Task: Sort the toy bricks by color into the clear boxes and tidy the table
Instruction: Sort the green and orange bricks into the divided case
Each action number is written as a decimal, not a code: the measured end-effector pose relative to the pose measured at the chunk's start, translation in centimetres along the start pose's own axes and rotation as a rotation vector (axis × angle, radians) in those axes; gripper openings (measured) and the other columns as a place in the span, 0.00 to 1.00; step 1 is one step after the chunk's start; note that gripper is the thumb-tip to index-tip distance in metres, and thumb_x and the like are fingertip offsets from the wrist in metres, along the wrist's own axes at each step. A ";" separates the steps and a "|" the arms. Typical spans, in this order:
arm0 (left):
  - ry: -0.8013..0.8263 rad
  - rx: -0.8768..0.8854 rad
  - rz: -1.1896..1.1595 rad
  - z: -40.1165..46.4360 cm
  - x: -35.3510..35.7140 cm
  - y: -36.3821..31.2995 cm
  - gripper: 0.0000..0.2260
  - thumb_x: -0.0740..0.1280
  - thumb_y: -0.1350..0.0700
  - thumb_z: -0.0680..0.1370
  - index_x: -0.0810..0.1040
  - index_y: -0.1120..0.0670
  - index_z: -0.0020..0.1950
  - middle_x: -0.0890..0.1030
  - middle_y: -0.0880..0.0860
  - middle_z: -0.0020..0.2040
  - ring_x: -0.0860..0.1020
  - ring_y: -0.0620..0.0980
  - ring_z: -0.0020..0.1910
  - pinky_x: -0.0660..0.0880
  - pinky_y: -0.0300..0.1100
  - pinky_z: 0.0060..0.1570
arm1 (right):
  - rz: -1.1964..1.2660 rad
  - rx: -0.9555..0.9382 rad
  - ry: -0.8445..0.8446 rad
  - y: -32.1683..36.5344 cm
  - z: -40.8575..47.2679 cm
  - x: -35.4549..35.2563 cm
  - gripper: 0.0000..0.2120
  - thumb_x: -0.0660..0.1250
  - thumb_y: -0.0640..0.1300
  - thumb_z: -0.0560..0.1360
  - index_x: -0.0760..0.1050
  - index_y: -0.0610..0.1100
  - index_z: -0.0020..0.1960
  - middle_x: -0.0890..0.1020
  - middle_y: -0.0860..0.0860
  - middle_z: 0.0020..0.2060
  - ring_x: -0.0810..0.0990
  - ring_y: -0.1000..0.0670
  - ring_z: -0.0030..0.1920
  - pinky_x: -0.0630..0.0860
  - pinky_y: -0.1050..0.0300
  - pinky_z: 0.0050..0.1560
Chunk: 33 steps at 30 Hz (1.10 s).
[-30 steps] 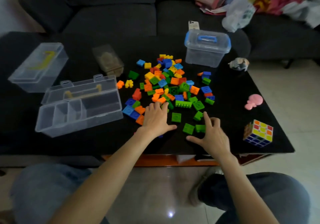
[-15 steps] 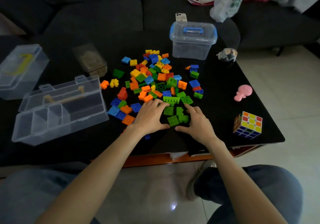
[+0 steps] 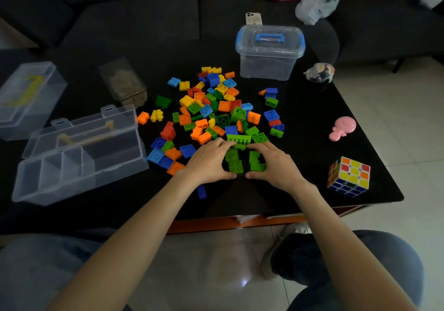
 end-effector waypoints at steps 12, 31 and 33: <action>0.011 0.042 0.146 -0.8 -0.5 1.0 0.38 0.72 0.43 0.67 0.62 0.51 0.72 0.67 0.49 0.67 0.63 0.50 0.67 0.63 0.45 0.64 | -0.238 -0.004 -0.031 3.0 4.4 -0.8 0.33 0.69 0.53 0.72 0.60 0.48 0.72 0.63 0.44 0.66 0.79 0.44 0.49 0.77 0.54 0.43; -0.112 0.004 0.140 0.6 -1.1 0.8 0.28 0.68 0.46 0.75 0.65 0.56 0.71 0.74 0.53 0.64 0.72 0.52 0.63 0.72 0.44 0.55 | -0.277 0.075 -0.115 3.8 3.7 1.2 0.28 0.65 0.58 0.75 0.62 0.51 0.71 0.75 0.47 0.58 0.79 0.43 0.53 0.71 0.54 0.41; -0.111 0.017 0.183 0.5 -1.4 0.9 0.28 0.67 0.46 0.76 0.64 0.53 0.72 0.73 0.52 0.65 0.72 0.51 0.63 0.73 0.44 0.53 | -0.325 0.070 -0.074 3.7 3.9 1.1 0.28 0.63 0.59 0.76 0.60 0.52 0.72 0.74 0.45 0.58 0.79 0.42 0.52 0.71 0.54 0.40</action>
Point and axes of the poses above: each hand's wrist, its own z-axis towards the middle knuckle, its own x-axis out of the palm, y = z × x, the point moved 4 cm from there along z, towards the middle knuckle
